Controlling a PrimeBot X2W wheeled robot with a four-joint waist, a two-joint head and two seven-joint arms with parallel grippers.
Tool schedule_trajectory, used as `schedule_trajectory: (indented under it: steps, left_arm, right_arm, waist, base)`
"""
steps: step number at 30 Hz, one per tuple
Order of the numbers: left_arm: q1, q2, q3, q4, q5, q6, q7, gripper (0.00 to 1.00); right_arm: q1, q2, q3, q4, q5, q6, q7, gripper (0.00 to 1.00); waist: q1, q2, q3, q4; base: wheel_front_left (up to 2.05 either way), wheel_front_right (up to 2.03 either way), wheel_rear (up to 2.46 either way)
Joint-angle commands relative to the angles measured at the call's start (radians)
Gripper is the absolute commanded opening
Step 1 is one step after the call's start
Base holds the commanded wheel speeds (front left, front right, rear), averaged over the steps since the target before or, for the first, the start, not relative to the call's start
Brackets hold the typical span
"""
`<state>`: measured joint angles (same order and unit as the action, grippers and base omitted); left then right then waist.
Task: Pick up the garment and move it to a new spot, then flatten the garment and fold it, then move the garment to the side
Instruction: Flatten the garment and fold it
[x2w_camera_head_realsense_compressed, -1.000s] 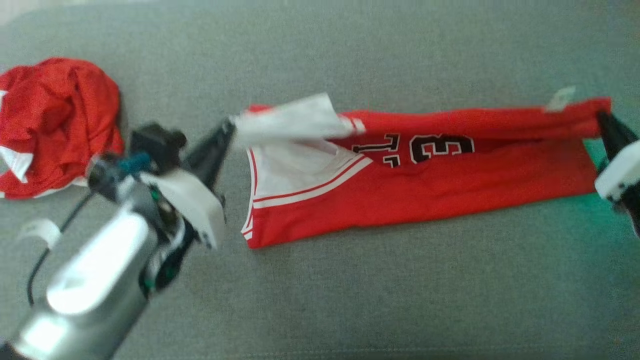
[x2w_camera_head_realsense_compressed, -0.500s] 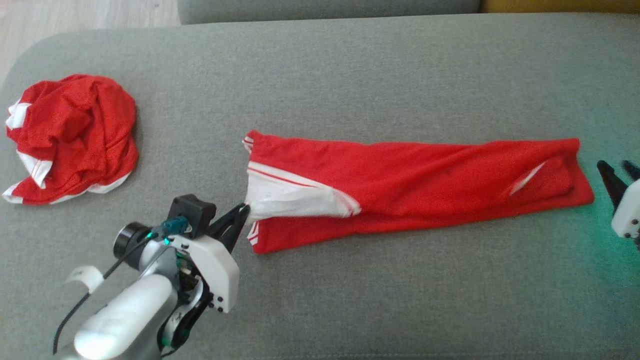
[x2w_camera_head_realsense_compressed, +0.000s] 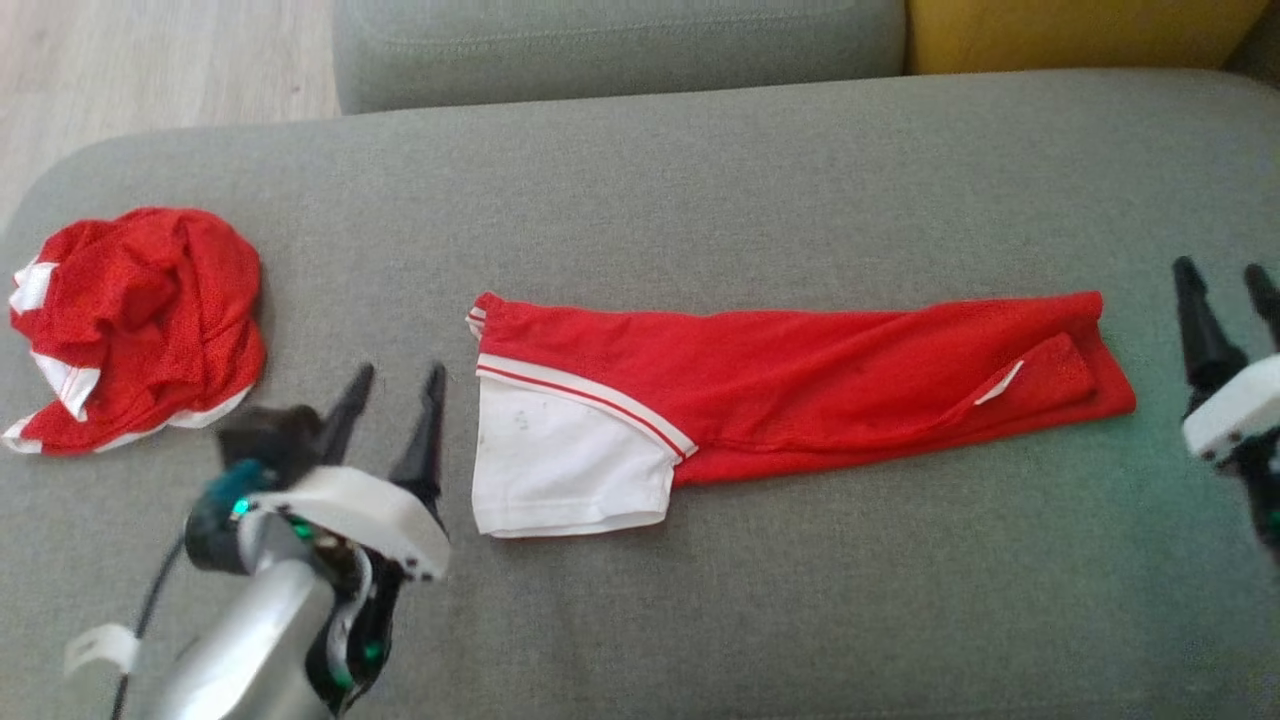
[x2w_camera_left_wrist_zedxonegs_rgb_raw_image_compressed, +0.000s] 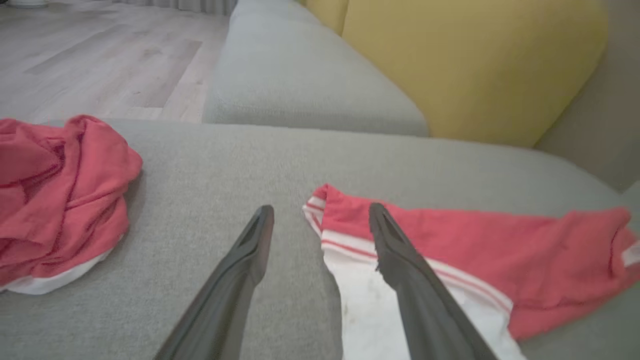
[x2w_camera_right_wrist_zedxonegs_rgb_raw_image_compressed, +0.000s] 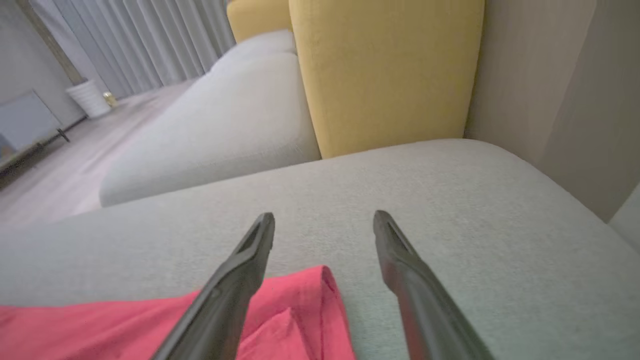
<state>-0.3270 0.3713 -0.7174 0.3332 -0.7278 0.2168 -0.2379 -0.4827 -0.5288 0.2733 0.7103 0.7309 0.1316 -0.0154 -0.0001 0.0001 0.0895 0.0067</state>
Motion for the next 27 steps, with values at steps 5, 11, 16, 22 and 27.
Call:
schedule_trajectory:
  steps: [5, 11, 16, 22, 27]
  left_arm:
    - [0.065, -0.079, 0.305, -0.201, 0.043, -0.018, -0.023, 1.00]
    - [0.223, -0.230, 0.506, -0.300, 0.182, -0.112, -0.024, 1.00]
    - [0.284, -0.300, 0.582, -0.293, 0.275, -0.190, -0.024, 1.00]
    - [0.272, -0.319, 0.618, -0.267, 0.324, -0.241, -0.024, 1.00]
    - [0.247, -0.321, 0.610, -0.260, 0.314, -0.240, -0.024, 1.00]
  right_arm:
    - [0.137, 0.063, -0.060, -0.175, -0.002, -0.001, -0.161, 1.00]
    - [0.257, 0.157, -0.125, -0.282, -0.091, -0.001, -0.223, 1.00]
    - [0.311, 0.219, -0.172, -0.327, -0.153, -0.001, -0.222, 1.00]
    - [0.320, 0.256, -0.220, -0.365, -0.201, -0.001, -0.191, 1.00]
    - [0.293, 0.278, -0.281, -0.350, -0.235, -0.001, -0.135, 1.00]
  waist:
    - [0.0001, -0.0001, -0.025, 0.009]
    - [0.0001, -0.0001, -0.042, 0.009]
    - [0.0001, -0.0001, -0.039, 0.010]
    - [0.0001, -0.0001, -0.019, 0.015]
    - [0.0001, -0.0001, 0.019, 0.022]
  base:
    - [0.00, 0.00, 0.00]
    - [0.00, 0.00, 0.00]
    - [0.00, 0.00, 0.00]
    - [0.00, 0.00, 0.00]
    - [0.00, 0.00, 0.00]
